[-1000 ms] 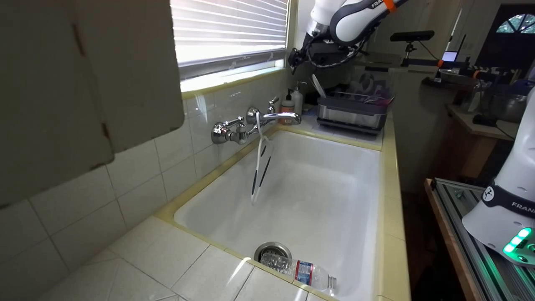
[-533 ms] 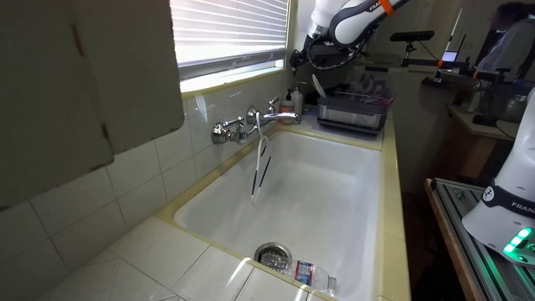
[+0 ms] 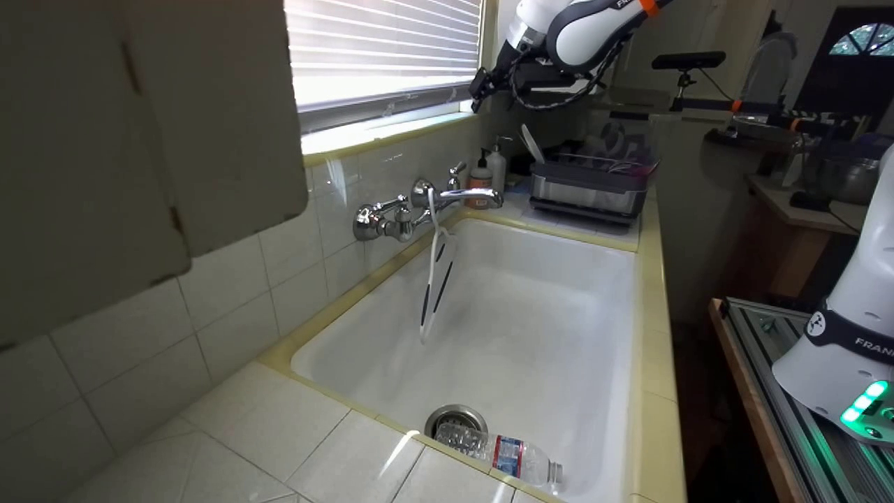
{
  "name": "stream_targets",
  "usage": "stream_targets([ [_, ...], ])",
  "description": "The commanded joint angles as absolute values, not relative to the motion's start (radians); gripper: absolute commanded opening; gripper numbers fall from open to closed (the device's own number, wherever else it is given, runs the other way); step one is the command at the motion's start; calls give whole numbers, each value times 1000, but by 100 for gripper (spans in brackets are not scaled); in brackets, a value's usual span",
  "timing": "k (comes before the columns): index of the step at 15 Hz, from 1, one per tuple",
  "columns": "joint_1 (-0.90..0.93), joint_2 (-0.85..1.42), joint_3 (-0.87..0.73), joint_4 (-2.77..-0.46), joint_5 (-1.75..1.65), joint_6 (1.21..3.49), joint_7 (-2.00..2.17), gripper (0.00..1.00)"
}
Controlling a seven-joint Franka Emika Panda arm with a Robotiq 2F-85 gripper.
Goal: Push down on the pump bottle.
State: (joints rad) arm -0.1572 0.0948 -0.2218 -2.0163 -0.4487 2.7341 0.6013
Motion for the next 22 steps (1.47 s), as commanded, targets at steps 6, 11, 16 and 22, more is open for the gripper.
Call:
stream_targets([
  [6, -219, 157, -241, -2006, -219, 2800, 341, 100],
  [11, -249, 205, -252, -1965, -108, 2808, 207, 72],
  [16, -267, 272, -265, -1918, -87, 2874, 142, 39],
  [22, -281, 360, -274, -1862, -75, 2900, 127, 0],
])
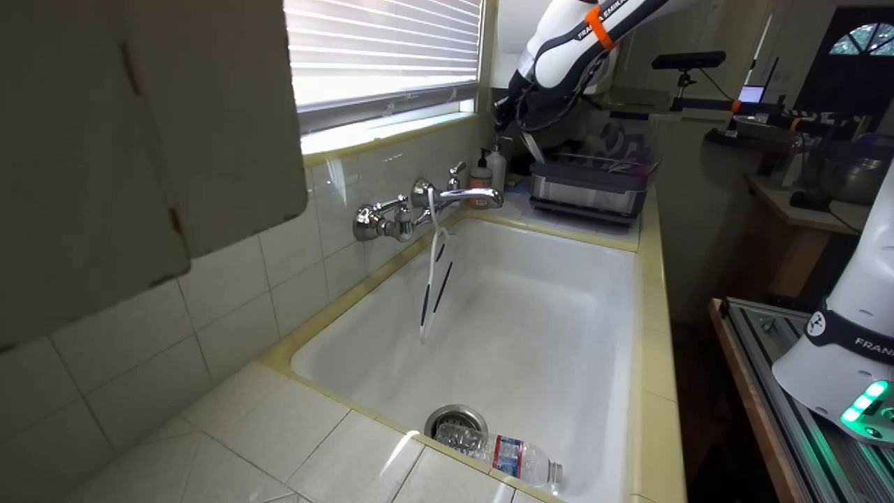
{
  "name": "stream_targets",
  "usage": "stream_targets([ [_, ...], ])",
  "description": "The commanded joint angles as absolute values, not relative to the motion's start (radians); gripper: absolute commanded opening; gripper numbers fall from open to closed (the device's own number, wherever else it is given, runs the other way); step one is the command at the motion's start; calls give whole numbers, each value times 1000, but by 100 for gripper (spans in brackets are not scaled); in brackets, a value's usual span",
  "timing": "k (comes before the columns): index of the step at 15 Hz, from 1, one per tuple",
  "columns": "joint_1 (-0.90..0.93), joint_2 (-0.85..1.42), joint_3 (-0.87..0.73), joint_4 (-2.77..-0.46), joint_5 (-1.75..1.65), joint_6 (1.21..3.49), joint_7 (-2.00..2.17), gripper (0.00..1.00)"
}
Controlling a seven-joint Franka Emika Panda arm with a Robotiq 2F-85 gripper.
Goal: Push down on the pump bottle.
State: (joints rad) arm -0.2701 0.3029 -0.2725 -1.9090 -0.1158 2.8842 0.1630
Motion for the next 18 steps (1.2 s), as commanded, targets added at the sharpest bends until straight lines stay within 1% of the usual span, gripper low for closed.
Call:
stream_targets([
  [1, -287, 372, -270, -1850, -64, 2896, 122, 0],
  [8, -323, 437, -237, -1756, 15, 2874, 87, 0],
  [18, -387, 501, -191, -1688, 66, 2878, 8, 0],
])
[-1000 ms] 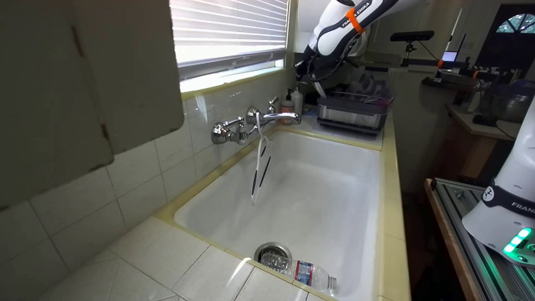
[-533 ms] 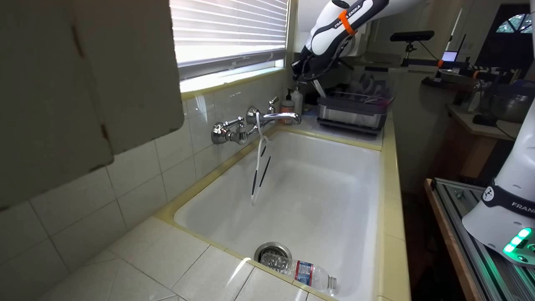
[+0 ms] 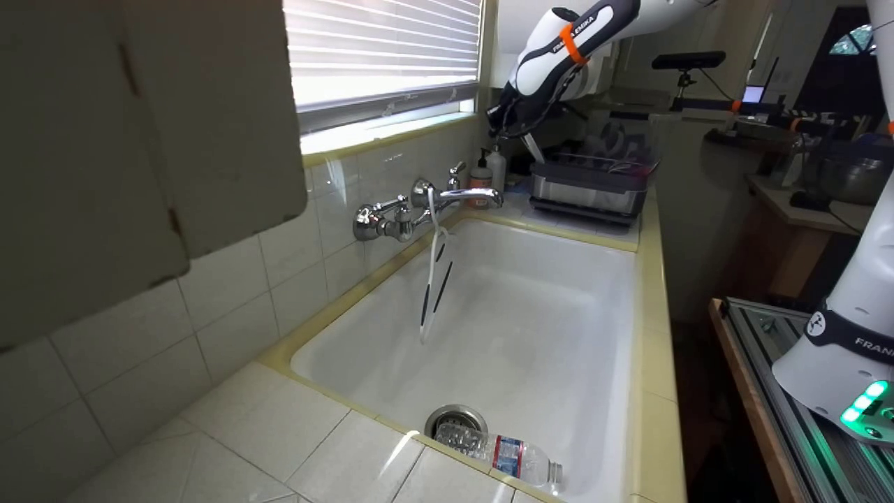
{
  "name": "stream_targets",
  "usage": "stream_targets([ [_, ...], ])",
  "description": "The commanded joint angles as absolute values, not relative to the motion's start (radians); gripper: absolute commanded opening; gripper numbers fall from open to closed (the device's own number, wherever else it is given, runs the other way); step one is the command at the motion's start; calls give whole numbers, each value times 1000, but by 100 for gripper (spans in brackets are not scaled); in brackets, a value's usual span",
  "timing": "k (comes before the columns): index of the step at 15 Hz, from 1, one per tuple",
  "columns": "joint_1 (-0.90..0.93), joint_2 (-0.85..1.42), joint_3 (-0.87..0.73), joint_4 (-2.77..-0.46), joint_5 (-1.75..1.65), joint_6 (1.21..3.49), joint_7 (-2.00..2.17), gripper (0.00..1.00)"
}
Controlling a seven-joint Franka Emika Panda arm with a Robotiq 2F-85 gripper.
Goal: Push down on the pump bottle.
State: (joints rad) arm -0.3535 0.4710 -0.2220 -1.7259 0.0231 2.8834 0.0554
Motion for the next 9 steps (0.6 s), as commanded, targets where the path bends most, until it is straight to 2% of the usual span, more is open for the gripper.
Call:
stream_targets([
  [1, -394, 505, -183, -1686, 74, 2879, 3, 0],
  [9, -427, 533, -148, -1667, 116, 2869, -21, 0],
])
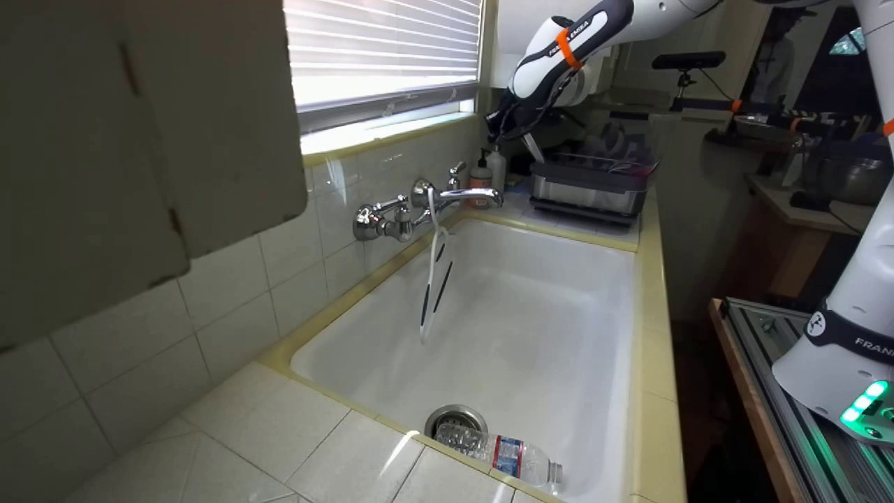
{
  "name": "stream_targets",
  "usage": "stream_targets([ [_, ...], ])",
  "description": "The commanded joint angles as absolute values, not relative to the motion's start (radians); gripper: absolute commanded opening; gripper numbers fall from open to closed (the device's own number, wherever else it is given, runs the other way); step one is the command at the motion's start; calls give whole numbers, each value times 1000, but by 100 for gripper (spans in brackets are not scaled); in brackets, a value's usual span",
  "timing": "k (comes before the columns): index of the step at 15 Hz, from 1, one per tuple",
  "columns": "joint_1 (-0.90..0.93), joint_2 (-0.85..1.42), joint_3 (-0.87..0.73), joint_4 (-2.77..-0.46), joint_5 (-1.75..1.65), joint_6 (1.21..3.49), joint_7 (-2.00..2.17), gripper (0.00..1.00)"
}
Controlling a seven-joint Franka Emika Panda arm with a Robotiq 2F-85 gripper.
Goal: Push down on the pump bottle.
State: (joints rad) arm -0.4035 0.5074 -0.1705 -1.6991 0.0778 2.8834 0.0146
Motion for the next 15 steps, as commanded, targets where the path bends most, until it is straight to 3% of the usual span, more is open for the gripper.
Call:
stream_targets([
  [1, -431, 537, -146, -1664, 119, 2870, -22, 0],
  [15, -456, 599, -120, -1601, 166, 2879, -11, 0],
])
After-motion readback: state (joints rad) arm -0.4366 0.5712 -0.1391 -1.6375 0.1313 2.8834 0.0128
